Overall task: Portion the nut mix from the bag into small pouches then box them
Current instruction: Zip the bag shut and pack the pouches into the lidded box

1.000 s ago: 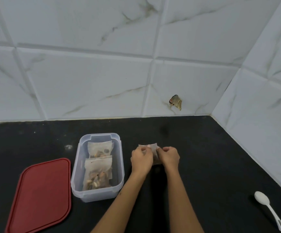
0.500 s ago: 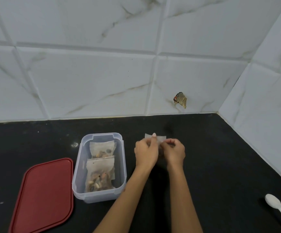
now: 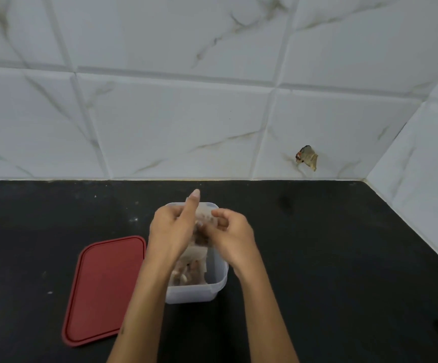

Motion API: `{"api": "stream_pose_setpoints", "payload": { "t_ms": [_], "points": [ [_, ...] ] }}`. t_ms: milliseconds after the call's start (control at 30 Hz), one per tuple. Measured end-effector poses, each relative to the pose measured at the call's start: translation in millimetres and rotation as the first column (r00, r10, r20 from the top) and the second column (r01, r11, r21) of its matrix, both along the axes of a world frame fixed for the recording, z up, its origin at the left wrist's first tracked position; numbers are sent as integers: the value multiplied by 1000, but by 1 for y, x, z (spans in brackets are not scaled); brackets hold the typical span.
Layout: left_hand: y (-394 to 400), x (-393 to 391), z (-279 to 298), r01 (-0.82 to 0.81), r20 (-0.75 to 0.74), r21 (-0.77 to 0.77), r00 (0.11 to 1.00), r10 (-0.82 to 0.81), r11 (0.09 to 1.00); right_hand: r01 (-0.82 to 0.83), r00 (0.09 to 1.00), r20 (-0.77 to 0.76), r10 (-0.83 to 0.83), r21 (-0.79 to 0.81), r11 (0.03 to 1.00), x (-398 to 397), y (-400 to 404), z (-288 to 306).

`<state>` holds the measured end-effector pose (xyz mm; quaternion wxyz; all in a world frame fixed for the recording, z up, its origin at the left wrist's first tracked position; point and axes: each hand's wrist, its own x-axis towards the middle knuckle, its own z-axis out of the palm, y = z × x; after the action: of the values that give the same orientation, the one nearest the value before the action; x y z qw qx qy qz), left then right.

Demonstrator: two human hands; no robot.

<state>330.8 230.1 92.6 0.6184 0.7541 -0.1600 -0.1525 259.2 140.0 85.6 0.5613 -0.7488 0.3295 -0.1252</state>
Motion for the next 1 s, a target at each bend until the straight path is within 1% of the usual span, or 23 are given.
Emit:
{"api": "stream_pose_setpoints", "payload": {
  "t_ms": [67, 200, 300, 400, 467, 533, 600, 767, 867, 900, 1000],
  "points": [
    [8, 6, -13, -11, -62, 33, 998, 14, 999, -42, 996, -78, 38, -52, 998, 4, 9, -3],
    [16, 12, -27, 8, -118, 76, 993, 2, 997, -95, 989, -136, 65, -223, 970, 7, 18, -5],
    [18, 12, -29, 43, -108, 115, 994, -30, 992, -105, 983, -176, 49, -322, 941, 8, 25, -6],
    [16, 9, -27, 29, -73, 100, 997, -22, 995, -127, 975, -215, 48, -371, 920, 10, 27, -8],
    [16, 6, -24, 33, -51, 118, 998, -27, 992, -179, 958, -276, 76, -371, 911, 12, 29, -11],
    [15, 4, -24, 56, -80, 124, 996, -46, 991, -217, 938, -336, 89, -364, 906, 14, 31, -14],
    [14, 1, -24, 75, -114, 126, 992, -60, 989, -226, 929, -358, 88, -364, 903, 16, 32, -15],
    [13, 1, -27, 103, -144, 140, 986, -83, 985, -245, 909, -402, 109, -306, 920, 19, 35, -13],
    [13, 1, -25, 99, -190, 126, 979, -74, 987, -278, 879, -461, 122, -286, 917, 22, 36, -13],
    [13, 1, -25, 92, -199, 117, 978, -67, 989, -276, 880, -460, 121, -288, 917, 22, 35, -14],
    [14, 2, -23, 96, -161, 103, 984, -79, 990, -214, 929, -361, 85, -336, 917, 16, 36, -16]
  ]
}}
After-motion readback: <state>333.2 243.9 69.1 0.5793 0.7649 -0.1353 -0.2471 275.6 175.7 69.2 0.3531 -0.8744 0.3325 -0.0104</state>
